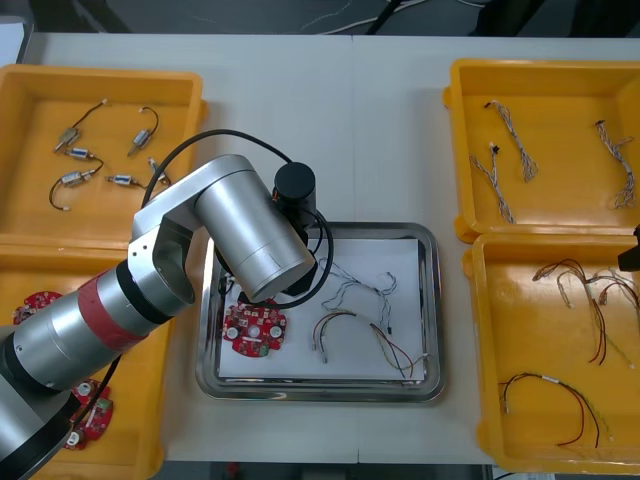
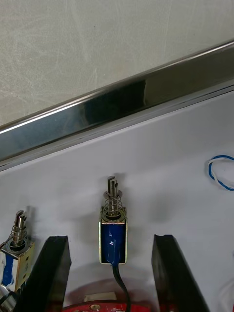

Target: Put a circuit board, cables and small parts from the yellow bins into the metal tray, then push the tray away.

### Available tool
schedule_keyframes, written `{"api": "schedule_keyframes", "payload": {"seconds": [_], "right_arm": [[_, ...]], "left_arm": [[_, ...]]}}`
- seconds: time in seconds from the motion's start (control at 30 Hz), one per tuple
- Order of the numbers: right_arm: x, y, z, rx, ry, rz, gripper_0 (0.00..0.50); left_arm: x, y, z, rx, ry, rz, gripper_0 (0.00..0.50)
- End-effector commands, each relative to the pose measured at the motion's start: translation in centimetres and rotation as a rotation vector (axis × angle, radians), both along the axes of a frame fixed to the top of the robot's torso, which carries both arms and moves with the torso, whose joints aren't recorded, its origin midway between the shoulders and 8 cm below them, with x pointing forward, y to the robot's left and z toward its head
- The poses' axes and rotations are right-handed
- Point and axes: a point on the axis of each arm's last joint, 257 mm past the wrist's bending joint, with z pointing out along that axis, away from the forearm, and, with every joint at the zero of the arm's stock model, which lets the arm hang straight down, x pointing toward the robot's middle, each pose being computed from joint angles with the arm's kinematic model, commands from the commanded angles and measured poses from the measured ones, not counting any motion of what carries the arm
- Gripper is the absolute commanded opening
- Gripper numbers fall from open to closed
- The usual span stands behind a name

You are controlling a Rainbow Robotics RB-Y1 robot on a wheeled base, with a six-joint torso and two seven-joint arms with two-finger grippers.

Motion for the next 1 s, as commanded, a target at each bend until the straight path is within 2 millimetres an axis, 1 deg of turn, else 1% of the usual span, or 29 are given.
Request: {"api": "schedule_keyframes", "payload": {"seconds": [0.03, 0.27, 0.33, 0.4, 0.47, 0.5, 0.57, 0.6, 0.63, 0.7, 0.73, 0.8, 0.87, 0.9, 0.93, 0.97, 1.0], "right_arm": [[-0.1, -0.1, 0.8, -0.005, -0.029, 0.004, 0.500], [-0.1, -0.1, 0.8, -0.005, -0.029, 0.004, 0.500], [-0.1, -0.1, 0.8, -0.005, -0.029, 0.004, 0.500], [-0.1, -0.1, 0.8, -0.005, -0.029, 0.004, 0.500], [-0.1, -0.1, 0.8, -0.005, -0.029, 0.004, 0.500], [-0.1, -0.1, 0.8, -0.005, -0.029, 0.004, 0.500], [-0.1, -0.1, 0.8, -0.005, -0.029, 0.004, 0.500], [-0.1, -0.1, 0.8, -0.005, -0.029, 0.004, 0.500], [-0.1, -0.1, 0.8, -0.005, -0.029, 0.004, 0.500], [-0.1, -0.1, 0.8, -0.005, -0.029, 0.004, 0.500], [-0.1, -0.1, 0.8, -0.005, -0.029, 0.004, 0.500], [-0.1, -0.1, 0.8, -0.005, -0.029, 0.004, 0.500], [-0.1, -0.1, 0.8, -0.005, -0.029, 0.004, 0.500], [-0.1, -0.1, 0.8, -0.005, -0.029, 0.004, 0.500], [-0.1, -0.1, 0.8, -0.005, -0.029, 0.004, 0.500], [-0.1, -0.1, 0.8, -0.005, -0.029, 0.004, 0.500], [-0.1, -0.1, 0.8, -0.005, -0.029, 0.004, 0.500]], "left_arm": [[-0.2, -2.2, 0.7, -0.035, -0.021, -0.013, 0.500], [-0.3, -2.4, 1.4, -0.051, -0.027, -0.013, 0.500], [-0.5, -2.6, 2.5, -0.076, -0.019, -0.011, 0.500], [-0.6, -2.4, 2.9, -0.086, -0.013, -0.009, 0.500], [-0.8, -2.4, 4.5, -0.106, -0.012, -0.015, 0.500], [-0.9, -2.3, 4.8, -0.111, -0.011, -0.015, 0.500], [-1.0, -2.2, 6.0, -0.128, -0.013, -0.021, 0.500], [-1.0, -2.2, 6.0, -0.128, -0.013, -0.021, 0.500], [-1.1, -1.8, 6.9, -0.138, -0.016, -0.021, 0.500], [-1.2, -1.0, 8.0, -0.147, -0.014, -0.016, 0.500], [-1.3, -0.8, 8.2, -0.150, -0.012, -0.017, 0.500], [-1.5, 0.7, 9.2, -0.147, -0.009, -0.007, 0.500], [-1.5, 1.7, 9.7, -0.143, -0.008, 0.002, 0.500], [-1.6, 3.1, 10.5, -0.142, -0.004, 0.016, 0.500], [-1.6, 3.1, 10.5, -0.142, -0.004, 0.016, 0.500], [-1.6, 4.7, 11.3, -0.143, 0.004, 0.032, 0.500], [-1.7, 5.1, 11.6, -0.145, 0.007, 0.035, 0.500]]}}
